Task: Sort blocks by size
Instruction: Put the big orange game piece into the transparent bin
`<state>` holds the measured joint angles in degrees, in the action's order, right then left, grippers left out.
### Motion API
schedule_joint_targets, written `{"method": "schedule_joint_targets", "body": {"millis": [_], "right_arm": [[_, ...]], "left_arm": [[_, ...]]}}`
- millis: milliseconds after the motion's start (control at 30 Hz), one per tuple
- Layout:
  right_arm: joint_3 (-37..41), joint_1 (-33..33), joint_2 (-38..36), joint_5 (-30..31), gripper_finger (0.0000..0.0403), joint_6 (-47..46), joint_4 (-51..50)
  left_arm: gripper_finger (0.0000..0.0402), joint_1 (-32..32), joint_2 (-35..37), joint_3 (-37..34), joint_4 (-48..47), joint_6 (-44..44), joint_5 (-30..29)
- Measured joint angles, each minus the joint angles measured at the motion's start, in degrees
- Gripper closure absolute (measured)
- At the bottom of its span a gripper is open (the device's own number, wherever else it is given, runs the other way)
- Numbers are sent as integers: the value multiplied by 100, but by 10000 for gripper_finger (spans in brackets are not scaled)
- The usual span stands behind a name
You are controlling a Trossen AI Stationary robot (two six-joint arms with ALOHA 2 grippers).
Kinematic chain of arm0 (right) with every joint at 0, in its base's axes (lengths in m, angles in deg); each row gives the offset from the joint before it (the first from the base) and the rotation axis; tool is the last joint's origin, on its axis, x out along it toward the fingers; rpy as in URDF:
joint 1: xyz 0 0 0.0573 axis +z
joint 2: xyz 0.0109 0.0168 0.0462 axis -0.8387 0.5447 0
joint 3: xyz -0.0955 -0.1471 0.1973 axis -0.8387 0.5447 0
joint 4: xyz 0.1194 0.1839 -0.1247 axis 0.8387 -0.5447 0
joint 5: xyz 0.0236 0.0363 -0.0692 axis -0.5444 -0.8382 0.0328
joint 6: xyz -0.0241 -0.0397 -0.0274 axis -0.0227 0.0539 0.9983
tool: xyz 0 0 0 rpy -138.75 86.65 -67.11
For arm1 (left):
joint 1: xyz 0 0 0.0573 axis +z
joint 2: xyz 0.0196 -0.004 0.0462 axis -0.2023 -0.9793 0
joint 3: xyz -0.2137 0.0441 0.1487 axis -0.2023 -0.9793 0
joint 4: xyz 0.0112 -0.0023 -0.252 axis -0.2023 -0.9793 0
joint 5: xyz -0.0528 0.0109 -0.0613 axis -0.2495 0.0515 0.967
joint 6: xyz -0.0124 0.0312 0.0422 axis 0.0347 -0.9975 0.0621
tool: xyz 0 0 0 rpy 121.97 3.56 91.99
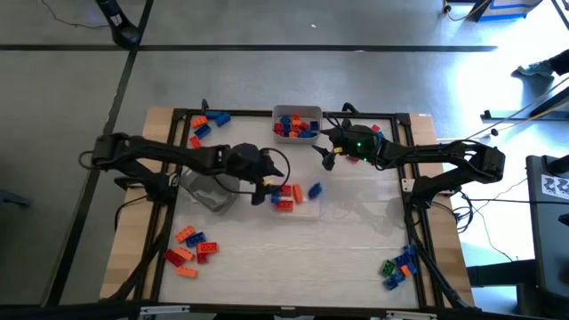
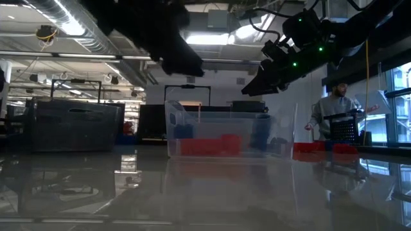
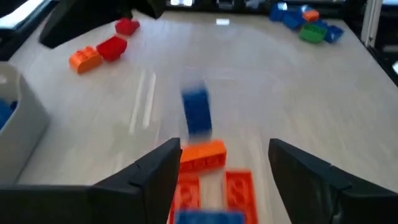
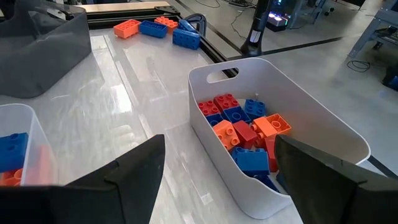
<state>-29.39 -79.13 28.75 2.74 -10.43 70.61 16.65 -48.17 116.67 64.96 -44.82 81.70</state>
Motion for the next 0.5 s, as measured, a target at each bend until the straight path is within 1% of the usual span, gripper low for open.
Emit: {"method": "schedule_joint_targets", "body": {"millis": [100,167,333,400,500], "right_arm": [[0,0,0,0,103,0,-13],[0,0,0,0,103,0,-34],[0,0,0,0,103,0,-101],[0,0,0,0,103,1,-112],[0,0,0,0,103,2,-120]], "left_arm": [[171,-87,389,351,-1132,14,-17],[174,-206,655,443,-1760,89,-20],[178,-650,1226,500,-2978,487,-9],[178,-884,1345,503,-3520,696,-14],[178,-1262,1400,500,-4098,1069,-18]]}}
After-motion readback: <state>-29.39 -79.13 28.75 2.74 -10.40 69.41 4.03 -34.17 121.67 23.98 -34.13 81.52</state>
